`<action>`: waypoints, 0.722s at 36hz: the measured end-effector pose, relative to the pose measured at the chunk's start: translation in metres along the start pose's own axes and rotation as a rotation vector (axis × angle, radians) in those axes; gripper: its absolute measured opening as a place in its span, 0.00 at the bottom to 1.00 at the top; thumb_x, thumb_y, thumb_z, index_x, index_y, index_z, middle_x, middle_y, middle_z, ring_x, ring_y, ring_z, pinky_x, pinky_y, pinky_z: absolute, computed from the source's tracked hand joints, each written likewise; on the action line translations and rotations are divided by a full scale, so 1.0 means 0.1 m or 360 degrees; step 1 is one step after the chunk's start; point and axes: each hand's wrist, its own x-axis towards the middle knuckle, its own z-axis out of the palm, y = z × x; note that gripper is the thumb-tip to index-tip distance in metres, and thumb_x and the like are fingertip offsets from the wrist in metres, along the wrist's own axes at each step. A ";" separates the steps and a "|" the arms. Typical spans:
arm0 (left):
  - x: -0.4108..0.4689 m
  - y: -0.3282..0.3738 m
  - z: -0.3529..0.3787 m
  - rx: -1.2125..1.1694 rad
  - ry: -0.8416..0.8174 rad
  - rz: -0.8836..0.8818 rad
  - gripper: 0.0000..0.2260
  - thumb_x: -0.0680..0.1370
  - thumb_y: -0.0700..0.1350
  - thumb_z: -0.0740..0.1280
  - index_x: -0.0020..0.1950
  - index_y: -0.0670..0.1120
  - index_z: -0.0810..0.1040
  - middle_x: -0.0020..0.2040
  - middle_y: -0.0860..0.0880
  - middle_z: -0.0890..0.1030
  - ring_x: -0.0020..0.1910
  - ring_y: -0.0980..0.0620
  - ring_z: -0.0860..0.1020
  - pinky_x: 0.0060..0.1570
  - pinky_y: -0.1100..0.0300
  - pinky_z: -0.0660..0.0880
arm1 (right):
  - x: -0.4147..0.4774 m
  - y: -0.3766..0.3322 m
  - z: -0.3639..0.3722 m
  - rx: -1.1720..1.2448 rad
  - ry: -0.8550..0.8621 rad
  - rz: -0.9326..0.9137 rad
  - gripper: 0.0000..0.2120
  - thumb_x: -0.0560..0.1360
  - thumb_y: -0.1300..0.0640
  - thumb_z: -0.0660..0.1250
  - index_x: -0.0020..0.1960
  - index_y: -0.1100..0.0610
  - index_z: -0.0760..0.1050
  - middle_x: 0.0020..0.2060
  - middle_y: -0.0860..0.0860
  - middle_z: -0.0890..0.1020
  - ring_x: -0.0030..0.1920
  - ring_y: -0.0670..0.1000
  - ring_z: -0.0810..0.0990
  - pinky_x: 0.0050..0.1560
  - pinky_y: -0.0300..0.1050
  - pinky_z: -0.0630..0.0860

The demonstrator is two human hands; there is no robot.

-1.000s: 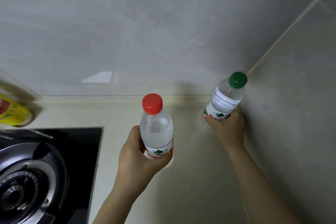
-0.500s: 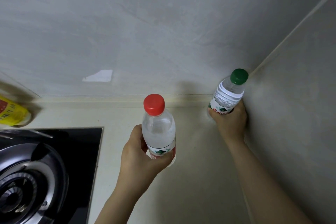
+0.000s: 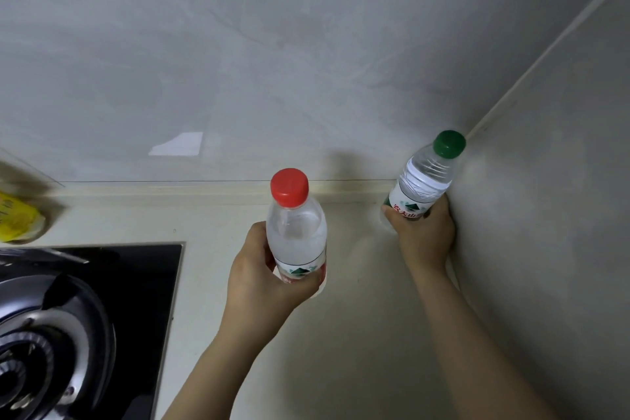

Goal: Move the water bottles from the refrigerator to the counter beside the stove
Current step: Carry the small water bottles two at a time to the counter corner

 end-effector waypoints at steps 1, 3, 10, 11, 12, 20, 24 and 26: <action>0.03 0.01 0.02 0.0009 0.0001 -0.0001 0.25 0.62 0.43 0.80 0.49 0.60 0.70 0.46 0.64 0.78 0.46 0.64 0.78 0.40 0.72 0.75 | 0.00 0.00 0.00 -0.0004 0.0001 0.0000 0.27 0.58 0.57 0.82 0.53 0.60 0.75 0.47 0.54 0.84 0.47 0.55 0.82 0.42 0.37 0.68; 0.10 0.03 0.06 0.0025 0.0003 0.0001 0.25 0.61 0.44 0.80 0.48 0.58 0.70 0.45 0.60 0.79 0.46 0.64 0.77 0.39 0.72 0.75 | 0.00 0.00 0.00 -0.0001 -0.0006 0.0000 0.29 0.58 0.57 0.82 0.55 0.60 0.74 0.49 0.54 0.84 0.49 0.56 0.82 0.44 0.38 0.70; 0.39 0.11 0.27 0.0061 -0.0058 0.0047 0.24 0.63 0.45 0.79 0.48 0.57 0.68 0.46 0.57 0.78 0.45 0.64 0.76 0.37 0.72 0.73 | 0.01 0.06 0.00 0.0036 -0.0049 0.0010 0.31 0.59 0.59 0.81 0.58 0.61 0.73 0.52 0.55 0.82 0.53 0.56 0.81 0.50 0.41 0.73; 0.43 0.13 0.30 0.0057 -0.0067 0.0058 0.24 0.63 0.44 0.79 0.49 0.56 0.68 0.46 0.56 0.78 0.45 0.64 0.76 0.36 0.73 0.73 | 0.01 0.06 0.00 0.0046 -0.0060 0.0011 0.31 0.59 0.60 0.81 0.58 0.61 0.73 0.53 0.54 0.82 0.53 0.56 0.81 0.50 0.41 0.72; 0.47 0.14 0.34 0.0048 -0.0069 0.0069 0.23 0.64 0.44 0.79 0.50 0.53 0.68 0.46 0.56 0.78 0.45 0.63 0.75 0.35 0.73 0.72 | 0.01 0.07 0.00 0.0053 -0.0071 0.0009 0.31 0.59 0.60 0.81 0.58 0.61 0.73 0.53 0.54 0.82 0.53 0.55 0.81 0.50 0.41 0.72; 0.72 0.19 0.59 -0.0005 -0.0070 0.0199 0.23 0.65 0.43 0.78 0.51 0.50 0.68 0.43 0.58 0.76 0.41 0.66 0.75 0.35 0.70 0.73 | 0.02 0.06 -0.02 0.0121 -0.0162 0.0009 0.31 0.60 0.61 0.80 0.60 0.59 0.73 0.53 0.52 0.82 0.52 0.51 0.80 0.50 0.39 0.71; 0.80 0.18 0.66 -0.0023 -0.0084 0.0244 0.23 0.65 0.41 0.78 0.51 0.50 0.68 0.43 0.58 0.75 0.41 0.68 0.75 0.37 0.71 0.73 | 0.03 0.05 -0.02 0.0143 -0.0175 0.0004 0.26 0.63 0.61 0.79 0.58 0.57 0.74 0.51 0.50 0.82 0.51 0.51 0.81 0.50 0.41 0.73; 0.83 0.17 0.70 -0.0030 -0.0098 0.0259 0.23 0.65 0.41 0.78 0.52 0.50 0.69 0.44 0.58 0.75 0.42 0.69 0.75 0.37 0.72 0.74 | 0.03 0.04 -0.04 0.0174 -0.0222 0.0001 0.25 0.64 0.62 0.77 0.58 0.55 0.74 0.49 0.47 0.80 0.50 0.48 0.80 0.49 0.38 0.72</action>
